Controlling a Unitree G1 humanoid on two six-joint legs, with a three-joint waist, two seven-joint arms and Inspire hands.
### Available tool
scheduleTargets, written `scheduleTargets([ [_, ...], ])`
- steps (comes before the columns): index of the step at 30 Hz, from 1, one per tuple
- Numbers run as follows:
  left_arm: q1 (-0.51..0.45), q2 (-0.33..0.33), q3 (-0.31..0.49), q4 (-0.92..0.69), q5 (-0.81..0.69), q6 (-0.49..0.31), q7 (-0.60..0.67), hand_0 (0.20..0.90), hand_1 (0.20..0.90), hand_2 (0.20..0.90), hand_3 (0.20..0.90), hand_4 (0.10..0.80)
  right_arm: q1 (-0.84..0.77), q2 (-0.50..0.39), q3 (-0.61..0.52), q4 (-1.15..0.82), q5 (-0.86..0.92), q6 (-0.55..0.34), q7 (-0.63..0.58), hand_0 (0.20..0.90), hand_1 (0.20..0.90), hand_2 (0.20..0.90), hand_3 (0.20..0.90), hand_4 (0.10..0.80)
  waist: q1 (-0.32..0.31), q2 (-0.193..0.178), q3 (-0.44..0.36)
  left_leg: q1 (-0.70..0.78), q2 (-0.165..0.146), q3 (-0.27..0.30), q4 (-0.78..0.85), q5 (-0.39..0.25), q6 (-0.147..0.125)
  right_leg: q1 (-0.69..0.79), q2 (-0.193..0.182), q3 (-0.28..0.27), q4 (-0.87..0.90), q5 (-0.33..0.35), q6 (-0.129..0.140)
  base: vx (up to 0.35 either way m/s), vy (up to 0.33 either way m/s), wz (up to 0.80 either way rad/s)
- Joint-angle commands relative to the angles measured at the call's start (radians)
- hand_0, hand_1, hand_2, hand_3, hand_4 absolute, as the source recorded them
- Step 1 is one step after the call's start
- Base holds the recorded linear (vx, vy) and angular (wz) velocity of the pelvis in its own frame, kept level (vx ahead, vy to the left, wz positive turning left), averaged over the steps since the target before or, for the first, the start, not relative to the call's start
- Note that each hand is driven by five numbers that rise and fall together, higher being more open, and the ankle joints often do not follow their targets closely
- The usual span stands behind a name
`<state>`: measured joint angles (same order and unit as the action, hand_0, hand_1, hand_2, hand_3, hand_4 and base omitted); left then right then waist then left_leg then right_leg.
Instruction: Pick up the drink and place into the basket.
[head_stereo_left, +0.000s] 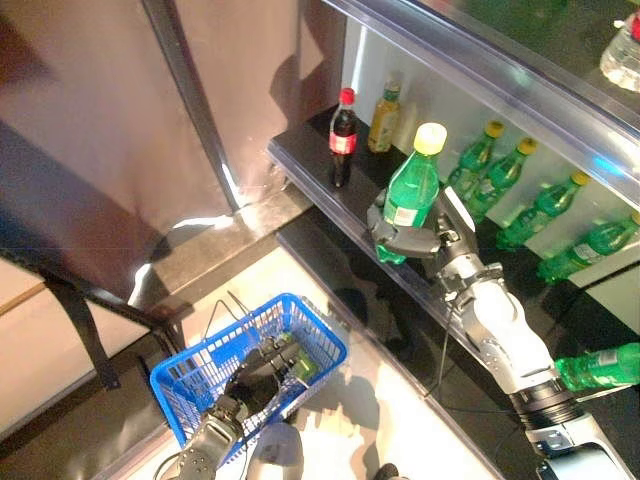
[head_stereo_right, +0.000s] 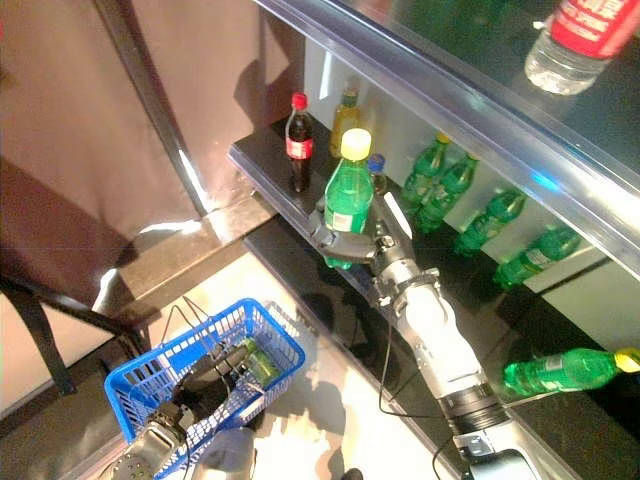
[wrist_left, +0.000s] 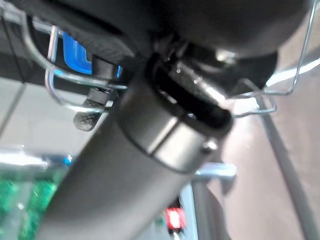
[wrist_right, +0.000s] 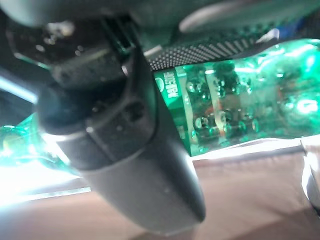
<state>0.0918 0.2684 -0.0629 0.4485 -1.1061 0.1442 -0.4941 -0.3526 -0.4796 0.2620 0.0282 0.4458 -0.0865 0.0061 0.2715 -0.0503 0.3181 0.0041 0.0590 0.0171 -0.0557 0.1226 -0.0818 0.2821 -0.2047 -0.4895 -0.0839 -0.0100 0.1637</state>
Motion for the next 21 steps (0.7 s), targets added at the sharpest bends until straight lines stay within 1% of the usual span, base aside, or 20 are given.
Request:
scheduleTargets([
  [1, -0.078, 0.020, -0.058, -0.284, -0.131, -0.113, -0.158, 0.300, 0.300, 0.300, 0.200, 0.100, -0.100, 0.019, 0.037, -0.062, 0.003, -0.147, -0.039, 0.300, 0.300, 0.300, 0.200, 0.100, 0.045, 0.026, -0.246, 0.075, 0.057, 0.017, -0.032, -0.019, -0.012, -0.079, 0.033, -0.023, 0.107, 0.005, -0.078, 0.006, 0.007, 0.11],
  [7, -0.097, 0.045, -0.077, -0.395, -0.146, -0.102, -0.150, 0.300, 0.300, 0.300, 0.200, 0.100, -0.101, 0.037, 0.077, -0.055, -0.009, -0.148, -0.067, 0.300, 0.300, 0.300, 0.200, 0.100, 0.072, 0.023, -0.244, 0.068, 0.051, -0.009, -0.032, -0.010, -0.012, -0.069, 0.037, -0.039, 0.119, -0.003, -0.080, 0.007, -0.003, 0.14],
  [10, -0.104, 0.067, -0.083, -0.470, -0.133, -0.087, -0.162, 0.300, 0.300, 0.300, 0.200, 0.100, -0.094, 0.051, 0.106, -0.045, -0.021, -0.147, -0.083, 0.300, 0.300, 0.300, 0.200, 0.100, 0.092, 0.018, -0.244, 0.062, 0.046, -0.029, -0.032, -0.006, -0.010, -0.064, 0.038, -0.047, 0.121, -0.005, -0.080, 0.007, -0.021, 0.17],
  [15, -0.116, 0.087, -0.090, -0.558, -0.153, -0.053, -0.151, 0.300, 0.300, 0.300, 0.200, 0.100, -0.094, 0.064, 0.143, -0.031, -0.026, -0.141, -0.093, 0.300, 0.300, 0.300, 0.200, 0.100, 0.112, 0.013, -0.247, 0.058, 0.041, -0.047, -0.032, -0.002, -0.009, -0.057, 0.040, -0.054, 0.122, -0.006, -0.079, 0.002, -0.005, 0.02],
  [18, -0.112, 0.091, -0.089, -0.603, -0.164, -0.021, -0.170, 0.300, 0.300, 0.300, 0.200, 0.100, -0.088, 0.072, 0.163, -0.030, -0.028, -0.136, -0.089, 0.300, 0.300, 0.300, 0.200, 0.100, 0.124, 0.009, -0.246, 0.053, 0.039, -0.058, -0.032, -0.001, -0.010, -0.055, 0.040, -0.056, 0.122, -0.007, -0.078, 0.000, 0.000, 0.00],
  [21, -0.109, 0.094, -0.095, -0.633, -0.158, -0.004, -0.193, 0.300, 0.300, 0.300, 0.200, 0.100, -0.090, 0.076, 0.181, -0.027, -0.031, -0.138, -0.093, 0.300, 0.300, 0.300, 0.200, 0.100, 0.133, 0.004, -0.246, 0.047, 0.038, -0.065, -0.032, 0.000, -0.011, -0.055, 0.042, -0.057, 0.118, -0.005, -0.077, 0.000, 0.000, 0.00],
])
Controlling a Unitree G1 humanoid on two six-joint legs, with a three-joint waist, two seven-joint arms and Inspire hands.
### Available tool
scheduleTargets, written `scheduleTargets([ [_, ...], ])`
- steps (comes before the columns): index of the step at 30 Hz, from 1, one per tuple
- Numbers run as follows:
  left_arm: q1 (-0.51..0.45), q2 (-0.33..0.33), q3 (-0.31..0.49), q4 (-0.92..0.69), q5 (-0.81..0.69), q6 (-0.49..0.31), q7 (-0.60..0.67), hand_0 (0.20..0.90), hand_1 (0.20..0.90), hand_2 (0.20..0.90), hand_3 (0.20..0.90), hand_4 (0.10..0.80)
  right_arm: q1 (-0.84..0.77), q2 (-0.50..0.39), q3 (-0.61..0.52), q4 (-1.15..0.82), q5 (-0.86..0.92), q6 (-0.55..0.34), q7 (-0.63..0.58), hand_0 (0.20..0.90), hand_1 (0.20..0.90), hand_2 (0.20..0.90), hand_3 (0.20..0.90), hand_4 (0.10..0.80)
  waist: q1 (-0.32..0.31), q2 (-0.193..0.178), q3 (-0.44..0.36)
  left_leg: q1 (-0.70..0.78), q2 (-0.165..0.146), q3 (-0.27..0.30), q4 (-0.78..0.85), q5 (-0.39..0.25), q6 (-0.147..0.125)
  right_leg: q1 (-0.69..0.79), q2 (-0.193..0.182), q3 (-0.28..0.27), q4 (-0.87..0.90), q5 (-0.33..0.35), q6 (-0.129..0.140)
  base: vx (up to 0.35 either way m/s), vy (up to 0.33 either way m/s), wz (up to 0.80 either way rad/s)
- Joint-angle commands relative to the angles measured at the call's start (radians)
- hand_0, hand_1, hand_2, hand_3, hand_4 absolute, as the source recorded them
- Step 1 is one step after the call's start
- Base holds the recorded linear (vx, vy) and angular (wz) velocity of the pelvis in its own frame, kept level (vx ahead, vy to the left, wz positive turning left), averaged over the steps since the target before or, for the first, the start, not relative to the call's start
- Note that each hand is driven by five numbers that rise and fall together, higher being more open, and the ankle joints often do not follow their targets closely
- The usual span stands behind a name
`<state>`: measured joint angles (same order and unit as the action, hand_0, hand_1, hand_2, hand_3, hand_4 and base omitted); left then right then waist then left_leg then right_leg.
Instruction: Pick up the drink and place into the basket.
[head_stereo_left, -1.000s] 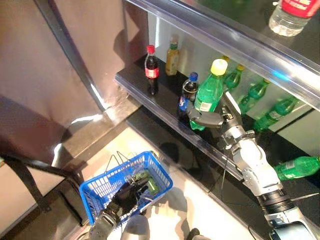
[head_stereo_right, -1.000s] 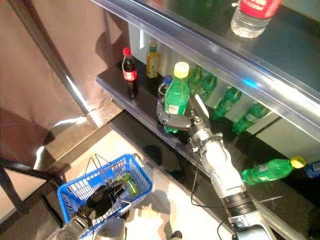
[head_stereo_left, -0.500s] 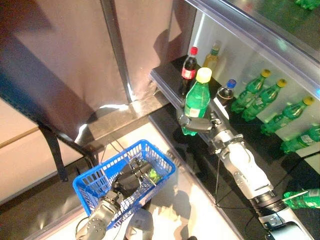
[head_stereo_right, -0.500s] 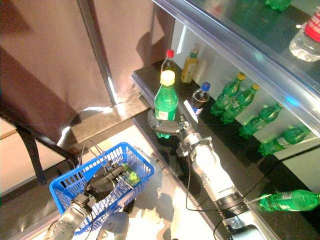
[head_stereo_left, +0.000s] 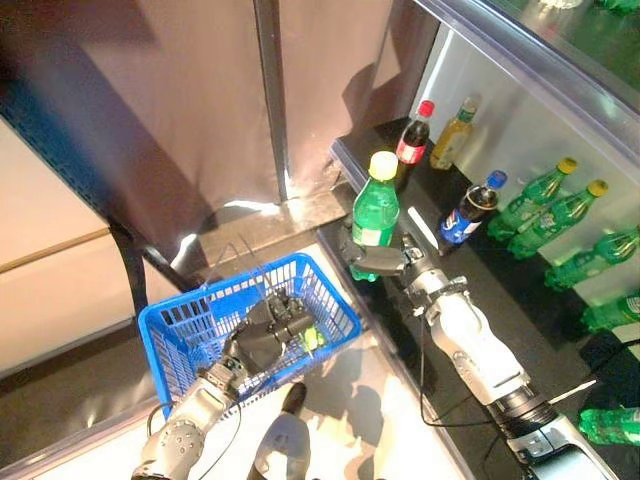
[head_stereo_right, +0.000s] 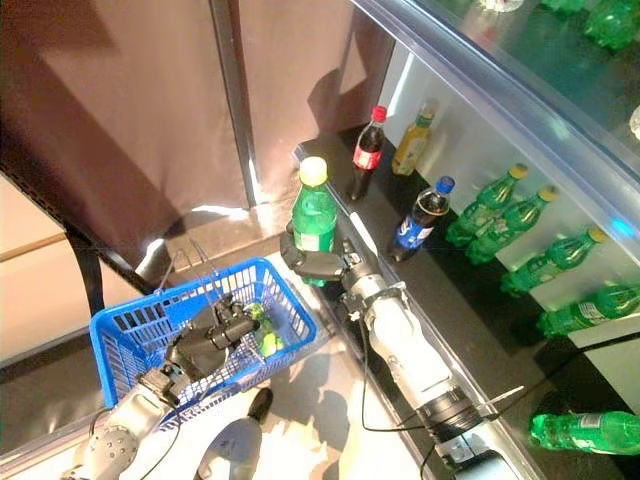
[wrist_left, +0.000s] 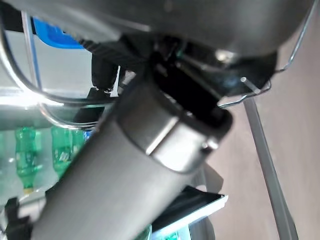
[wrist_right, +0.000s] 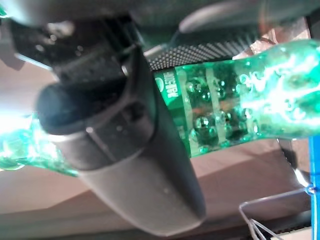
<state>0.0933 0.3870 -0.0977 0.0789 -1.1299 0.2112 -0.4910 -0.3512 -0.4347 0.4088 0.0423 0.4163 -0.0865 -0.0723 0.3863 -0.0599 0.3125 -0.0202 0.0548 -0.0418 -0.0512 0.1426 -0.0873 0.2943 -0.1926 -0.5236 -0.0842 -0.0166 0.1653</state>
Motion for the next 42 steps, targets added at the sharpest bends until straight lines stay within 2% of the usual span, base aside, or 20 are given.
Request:
scheduleTargets([
  [1, -0.110, -0.021, -0.066, -0.275, -0.136, -0.069, -0.197, 0.300, 0.300, 0.300, 0.200, 0.100, -0.094, 0.033, 0.039, -0.040, -0.001, -0.137, -0.017, 0.300, 0.300, 0.300, 0.200, 0.100, 0.020, 0.013, -0.240, 0.069, 0.042, -0.007, -0.036, -0.019, -0.006, -0.067, 0.030, -0.023, 0.117, 0.002, -0.078, 0.000, 0.000, 0.00],
  [15, -0.129, -0.001, -0.125, -0.376, -0.147, -0.032, -0.286, 0.300, 0.300, 0.300, 0.200, 0.100, -0.110, 0.053, 0.095, -0.008, -0.007, -0.139, -0.026, 0.300, 0.300, 0.300, 0.200, 0.100, 0.044, 0.004, -0.242, 0.047, 0.038, -0.032, -0.036, -0.016, -0.005, -0.073, 0.027, -0.028, 0.111, 0.005, -0.072, -0.002, -0.002, 0.01],
  [42, -0.195, 0.036, -0.169, -0.563, -0.103, -0.090, -0.397, 0.300, 0.300, 0.300, 0.200, 0.100, -0.104, 0.079, 0.176, 0.007, -0.064, -0.112, -0.013, 0.300, 0.300, 0.300, 0.200, 0.100, 0.060, 0.001, -0.251, 0.024, 0.032, -0.064, -0.036, -0.014, -0.006, -0.079, 0.024, -0.033, 0.108, 0.004, -0.066, -0.001, 0.000, 0.00],
])
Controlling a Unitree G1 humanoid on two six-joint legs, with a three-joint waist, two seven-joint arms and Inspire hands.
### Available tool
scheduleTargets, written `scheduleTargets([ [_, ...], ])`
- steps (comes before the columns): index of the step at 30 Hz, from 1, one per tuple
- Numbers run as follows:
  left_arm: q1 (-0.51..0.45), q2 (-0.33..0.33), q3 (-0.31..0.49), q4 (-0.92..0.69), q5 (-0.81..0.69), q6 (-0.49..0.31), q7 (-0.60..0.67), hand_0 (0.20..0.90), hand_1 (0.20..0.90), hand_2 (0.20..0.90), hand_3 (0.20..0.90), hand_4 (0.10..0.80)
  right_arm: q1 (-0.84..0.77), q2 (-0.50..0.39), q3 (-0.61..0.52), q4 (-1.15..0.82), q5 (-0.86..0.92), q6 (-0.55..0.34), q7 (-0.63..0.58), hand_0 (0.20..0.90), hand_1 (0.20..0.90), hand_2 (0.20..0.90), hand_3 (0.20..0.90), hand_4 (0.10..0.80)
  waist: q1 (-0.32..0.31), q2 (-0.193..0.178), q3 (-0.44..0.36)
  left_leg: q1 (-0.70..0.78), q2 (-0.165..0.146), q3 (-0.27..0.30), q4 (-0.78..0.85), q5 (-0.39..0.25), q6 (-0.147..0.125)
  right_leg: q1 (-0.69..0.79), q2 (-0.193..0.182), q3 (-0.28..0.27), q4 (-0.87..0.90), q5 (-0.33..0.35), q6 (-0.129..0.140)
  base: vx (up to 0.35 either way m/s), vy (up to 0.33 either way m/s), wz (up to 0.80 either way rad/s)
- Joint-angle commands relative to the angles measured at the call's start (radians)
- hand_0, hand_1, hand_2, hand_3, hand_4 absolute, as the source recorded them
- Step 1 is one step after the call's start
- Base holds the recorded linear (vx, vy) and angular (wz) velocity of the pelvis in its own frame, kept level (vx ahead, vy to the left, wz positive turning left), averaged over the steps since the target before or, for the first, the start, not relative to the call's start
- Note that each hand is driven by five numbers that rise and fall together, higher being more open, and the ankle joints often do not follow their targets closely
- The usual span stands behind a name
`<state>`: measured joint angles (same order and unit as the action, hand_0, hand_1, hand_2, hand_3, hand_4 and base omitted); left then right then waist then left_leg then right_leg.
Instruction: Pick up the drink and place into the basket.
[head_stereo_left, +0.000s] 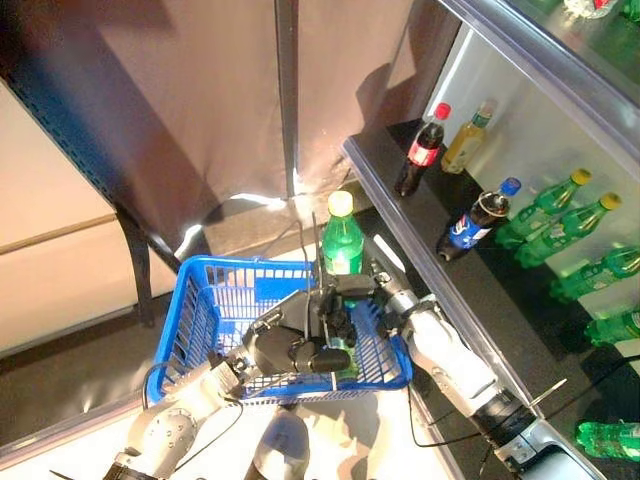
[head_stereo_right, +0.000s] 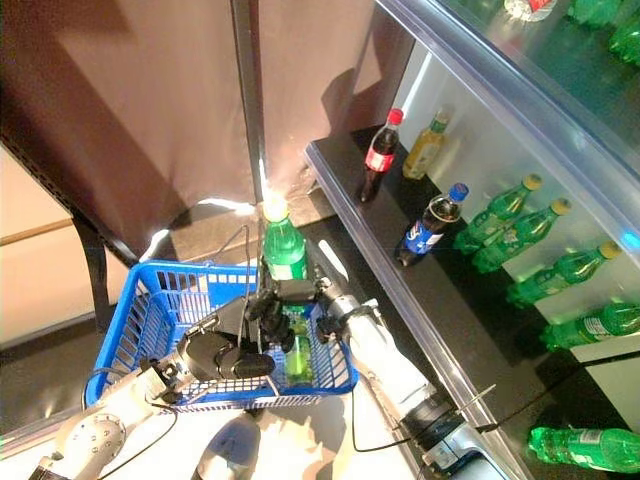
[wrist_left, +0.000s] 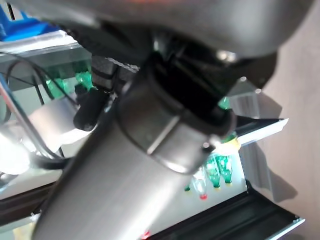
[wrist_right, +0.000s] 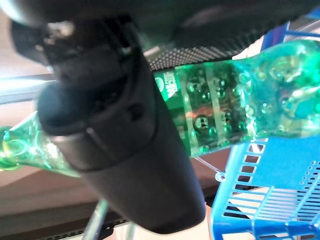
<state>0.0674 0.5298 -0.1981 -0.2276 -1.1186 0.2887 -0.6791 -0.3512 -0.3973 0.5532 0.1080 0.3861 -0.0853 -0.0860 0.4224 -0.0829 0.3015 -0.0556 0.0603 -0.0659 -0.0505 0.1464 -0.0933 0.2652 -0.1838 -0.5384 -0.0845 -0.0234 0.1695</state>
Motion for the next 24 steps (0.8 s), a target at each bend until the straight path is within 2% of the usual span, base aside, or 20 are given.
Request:
scheduleTargets([
  [1, -0.173, -0.106, -0.069, -0.262, -0.117, -0.169, -0.210, 0.300, 0.300, 0.300, 0.200, 0.100, -0.102, 0.042, 0.037, -0.057, -0.037, -0.111, 0.004, 0.300, 0.300, 0.300, 0.200, 0.100, 0.024, 0.023, -0.240, 0.059, 0.026, -0.041, -0.037, -0.018, 0.000, -0.050, 0.015, -0.018, 0.108, 0.011, -0.070, 0.000, 0.000, 0.00],
  [8, -0.183, -0.102, -0.063, -0.295, -0.115, -0.187, -0.220, 0.300, 0.300, 0.300, 0.200, 0.100, -0.085, 0.058, 0.062, -0.022, -0.016, -0.095, 0.006, 0.300, 0.300, 0.300, 0.200, 0.100, 0.035, 0.021, -0.242, 0.057, 0.025, -0.049, -0.037, -0.018, -0.002, -0.050, 0.014, -0.023, 0.112, 0.008, -0.070, 0.011, -0.009, 0.00],
  [9, -0.183, -0.100, -0.060, -0.298, -0.117, -0.187, -0.220, 0.300, 0.300, 0.300, 0.200, 0.100, -0.082, 0.062, 0.065, -0.018, -0.011, -0.095, 0.006, 0.300, 0.300, 0.300, 0.200, 0.100, 0.035, 0.017, -0.244, 0.067, 0.031, -0.051, -0.037, -0.040, -0.010, -0.041, 0.020, -0.008, 0.112, -0.014, -0.065, 0.074, -0.059, 0.04],
  [11, -0.184, -0.099, -0.059, -0.311, -0.124, -0.189, -0.214, 0.300, 0.300, 0.300, 0.200, 0.100, -0.069, 0.071, 0.065, -0.002, 0.002, -0.102, 0.002, 0.300, 0.300, 0.300, 0.200, 0.100, 0.039, 0.020, -0.244, 0.054, 0.024, -0.054, -0.037, -0.017, -0.003, -0.050, 0.015, -0.025, 0.111, 0.007, -0.070, 0.004, -0.007, 0.03],
  [12, -0.181, -0.099, -0.054, -0.314, -0.126, -0.187, -0.214, 0.300, 0.300, 0.300, 0.200, 0.100, -0.062, 0.077, 0.065, 0.002, 0.009, -0.105, 0.004, 0.300, 0.300, 0.300, 0.200, 0.100, 0.040, 0.015, -0.244, 0.066, 0.031, -0.055, -0.037, -0.040, -0.012, -0.040, 0.021, -0.009, 0.113, -0.016, -0.065, 0.010, -0.016, 0.06],
  [16, -0.177, -0.100, -0.045, -0.323, -0.126, -0.183, -0.216, 0.300, 0.300, 0.300, 0.200, 0.100, -0.049, 0.090, 0.059, 0.013, 0.028, -0.103, 0.014, 0.300, 0.300, 0.300, 0.200, 0.100, 0.042, 0.014, -0.246, 0.066, 0.031, -0.057, -0.037, -0.041, -0.012, -0.040, 0.022, -0.010, 0.113, -0.017, -0.065, 0.020, -0.018, 0.01],
  [24, -0.160, -0.101, -0.020, -0.344, -0.129, -0.197, -0.222, 0.300, 0.300, 0.300, 0.200, 0.100, 0.015, 0.146, 0.030, 0.050, 0.194, -0.125, 0.053, 0.300, 0.300, 0.300, 0.200, 0.100, 0.047, 0.016, -0.247, 0.064, 0.031, -0.060, -0.037, -0.038, -0.013, -0.040, 0.020, -0.013, 0.117, -0.018, -0.065, 0.000, 0.000, 0.00],
])
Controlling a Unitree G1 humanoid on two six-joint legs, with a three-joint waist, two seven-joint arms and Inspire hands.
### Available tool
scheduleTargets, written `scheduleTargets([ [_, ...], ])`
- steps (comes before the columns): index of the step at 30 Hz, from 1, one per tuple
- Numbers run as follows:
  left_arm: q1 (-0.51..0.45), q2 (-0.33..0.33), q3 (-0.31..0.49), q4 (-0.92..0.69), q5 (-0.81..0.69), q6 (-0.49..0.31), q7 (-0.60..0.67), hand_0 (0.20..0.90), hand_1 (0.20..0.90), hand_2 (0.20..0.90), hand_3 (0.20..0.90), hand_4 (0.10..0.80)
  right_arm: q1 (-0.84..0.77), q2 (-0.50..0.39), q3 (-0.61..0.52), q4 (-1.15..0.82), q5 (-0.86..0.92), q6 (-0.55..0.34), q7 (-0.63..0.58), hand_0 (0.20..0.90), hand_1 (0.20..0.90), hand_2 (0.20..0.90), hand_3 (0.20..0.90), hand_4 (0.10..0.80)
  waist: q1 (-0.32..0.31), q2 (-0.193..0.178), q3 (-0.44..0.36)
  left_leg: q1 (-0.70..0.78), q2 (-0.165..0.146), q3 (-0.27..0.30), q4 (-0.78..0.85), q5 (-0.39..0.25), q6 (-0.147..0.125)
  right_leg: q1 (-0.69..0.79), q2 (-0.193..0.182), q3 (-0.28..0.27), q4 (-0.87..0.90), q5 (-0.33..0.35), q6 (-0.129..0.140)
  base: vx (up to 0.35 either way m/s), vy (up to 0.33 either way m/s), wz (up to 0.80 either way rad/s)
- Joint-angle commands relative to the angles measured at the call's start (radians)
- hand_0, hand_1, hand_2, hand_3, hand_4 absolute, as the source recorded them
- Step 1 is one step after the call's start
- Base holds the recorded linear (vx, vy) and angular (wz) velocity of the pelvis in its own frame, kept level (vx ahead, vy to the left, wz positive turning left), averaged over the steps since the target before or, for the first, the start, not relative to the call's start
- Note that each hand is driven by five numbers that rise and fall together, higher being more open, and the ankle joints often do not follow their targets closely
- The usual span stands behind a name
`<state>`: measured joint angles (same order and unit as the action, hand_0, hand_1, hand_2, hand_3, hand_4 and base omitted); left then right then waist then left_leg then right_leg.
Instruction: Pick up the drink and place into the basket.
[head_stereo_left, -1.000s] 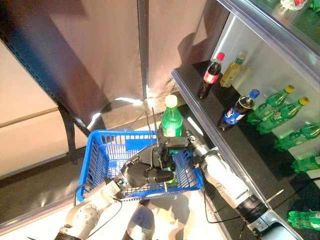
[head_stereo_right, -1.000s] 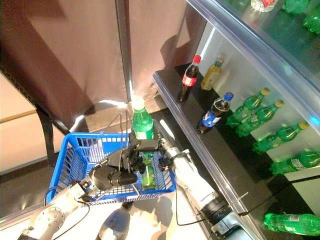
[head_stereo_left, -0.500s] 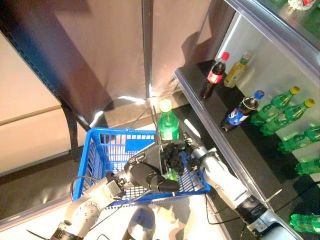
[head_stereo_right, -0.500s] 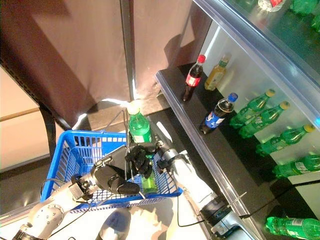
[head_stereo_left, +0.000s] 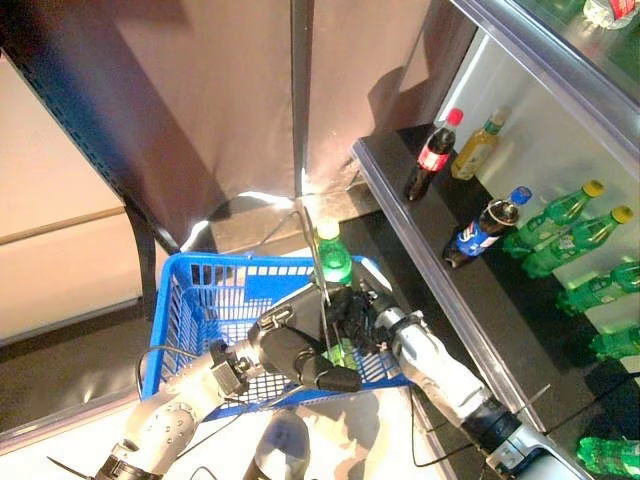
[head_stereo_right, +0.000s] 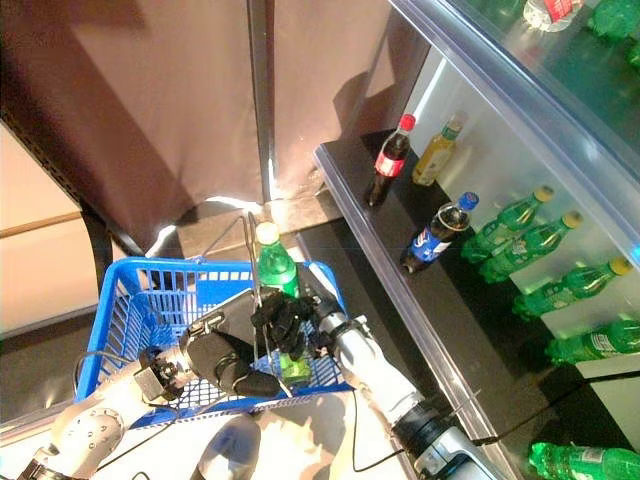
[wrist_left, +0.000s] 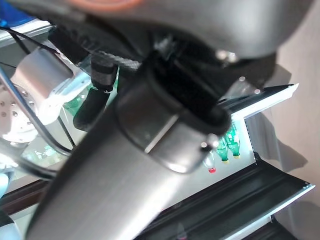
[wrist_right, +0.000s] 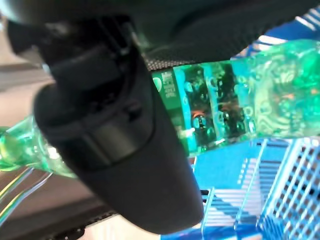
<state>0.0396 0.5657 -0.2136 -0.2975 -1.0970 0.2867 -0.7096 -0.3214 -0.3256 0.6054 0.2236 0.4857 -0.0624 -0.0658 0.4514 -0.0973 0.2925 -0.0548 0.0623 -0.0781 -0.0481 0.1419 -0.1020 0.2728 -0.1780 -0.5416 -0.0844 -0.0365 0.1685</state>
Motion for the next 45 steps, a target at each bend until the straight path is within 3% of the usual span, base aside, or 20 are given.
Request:
scheduleTargets([
  [1, -0.132, -0.136, -0.003, -0.275, -0.153, -0.194, -0.192, 0.300, 0.300, 0.300, 0.200, 0.100, -0.010, 0.078, -0.026, -0.061, 0.101, -0.151, 0.035, 0.300, 0.300, 0.300, 0.200, 0.100, 0.018, 0.030, -0.239, 0.062, 0.029, -0.048, -0.039, -0.033, -0.004, -0.048, 0.014, -0.011, 0.117, -0.005, -0.063, 0.000, 0.000, 0.00],
  [18, -0.117, -0.136, 0.031, -0.293, -0.156, -0.173, -0.216, 0.300, 0.300, 0.300, 0.200, 0.100, 0.035, 0.109, -0.043, -0.023, 0.145, -0.124, 0.101, 0.300, 0.300, 0.300, 0.200, 0.100, 0.021, 0.030, -0.245, 0.062, 0.031, -0.047, -0.039, -0.034, -0.004, -0.046, 0.010, -0.018, 0.118, -0.006, -0.062, 0.000, 0.000, 0.00],
  [24, -0.120, -0.130, 0.027, -0.299, -0.154, -0.164, -0.229, 0.300, 0.300, 0.300, 0.200, 0.100, 0.010, 0.074, 0.000, -0.042, 0.054, -0.094, 0.126, 0.300, 0.300, 0.300, 0.200, 0.100, 0.025, 0.025, -0.244, 0.061, 0.028, -0.052, -0.039, -0.033, -0.006, -0.045, 0.010, -0.020, 0.116, -0.004, -0.061, 0.000, 0.000, 0.00],
  [35, -0.151, -0.113, -0.007, -0.313, -0.147, -0.157, -0.264, 0.300, 0.300, 0.300, 0.200, 0.100, -0.114, -0.018, 0.108, -0.073, -0.173, 0.041, 0.146, 0.300, 0.300, 0.300, 0.200, 0.100, 0.044, 0.008, -0.239, 0.061, 0.025, -0.072, -0.039, -0.032, -0.008, -0.038, 0.012, -0.031, 0.119, -0.005, -0.062, 0.000, 0.000, 0.00],
  [45, -0.201, -0.121, -0.046, -0.320, -0.137, -0.147, -0.253, 0.300, 0.300, 0.300, 0.200, 0.100, -0.217, -0.021, 0.168, -0.081, -0.333, 0.128, 0.176, 0.300, 0.300, 0.300, 0.200, 0.100, 0.052, -0.001, -0.241, 0.063, 0.020, -0.087, -0.039, -0.032, -0.008, -0.031, 0.018, -0.030, 0.117, -0.008, -0.066, 0.003, 0.000, 0.01],
])
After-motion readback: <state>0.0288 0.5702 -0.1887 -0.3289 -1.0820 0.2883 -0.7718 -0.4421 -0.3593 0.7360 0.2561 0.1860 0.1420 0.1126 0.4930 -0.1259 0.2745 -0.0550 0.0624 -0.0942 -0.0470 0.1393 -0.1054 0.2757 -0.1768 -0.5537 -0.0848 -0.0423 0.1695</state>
